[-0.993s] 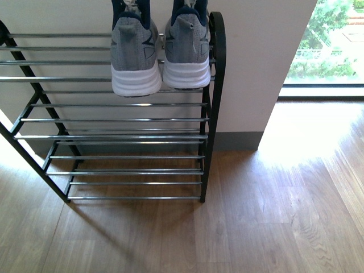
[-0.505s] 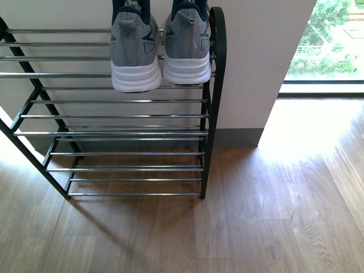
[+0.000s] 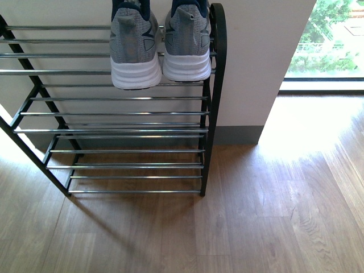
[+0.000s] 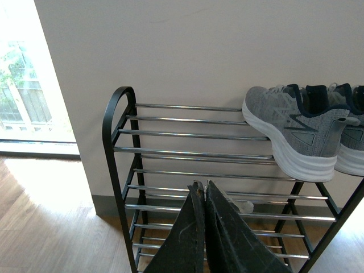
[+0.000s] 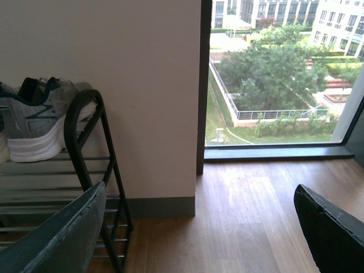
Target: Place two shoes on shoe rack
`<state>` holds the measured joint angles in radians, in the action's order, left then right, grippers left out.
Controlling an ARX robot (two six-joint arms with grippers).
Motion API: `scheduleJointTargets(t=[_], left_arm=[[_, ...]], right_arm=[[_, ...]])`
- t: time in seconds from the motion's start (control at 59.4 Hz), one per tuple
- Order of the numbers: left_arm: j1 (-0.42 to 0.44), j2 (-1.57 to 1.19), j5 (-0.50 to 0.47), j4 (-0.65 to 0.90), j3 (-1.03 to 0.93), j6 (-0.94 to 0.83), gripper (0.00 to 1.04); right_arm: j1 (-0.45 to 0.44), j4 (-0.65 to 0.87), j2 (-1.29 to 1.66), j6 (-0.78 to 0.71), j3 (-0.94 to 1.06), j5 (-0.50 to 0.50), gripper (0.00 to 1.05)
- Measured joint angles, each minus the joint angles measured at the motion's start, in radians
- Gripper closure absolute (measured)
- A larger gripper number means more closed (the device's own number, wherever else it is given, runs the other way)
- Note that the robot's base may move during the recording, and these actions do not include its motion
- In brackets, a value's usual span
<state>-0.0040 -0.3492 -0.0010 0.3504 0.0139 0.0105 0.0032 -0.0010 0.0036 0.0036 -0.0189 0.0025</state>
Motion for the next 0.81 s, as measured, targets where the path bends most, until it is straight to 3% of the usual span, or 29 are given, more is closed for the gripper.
scheduleJointTargets(t=[0.488,0.606,0.808], left_arm=[[0.000,0.175,0.000,-0.175,0.000,0.000,1.04],[0.000,0.315,0.000,-0.341,0.000,0.000,1.04],[0.001,0.333,0.000,-0.351,0.000,0.000,1.04]], right_arm=[[0.000,0.000,0.000,0.000,0.000,0.000,0.09],[0.000,0.000,0.000,0.000,0.000,0.000,0.09],[0.000,0.000,0.000,0.000,0.000,0.000,0.09]])
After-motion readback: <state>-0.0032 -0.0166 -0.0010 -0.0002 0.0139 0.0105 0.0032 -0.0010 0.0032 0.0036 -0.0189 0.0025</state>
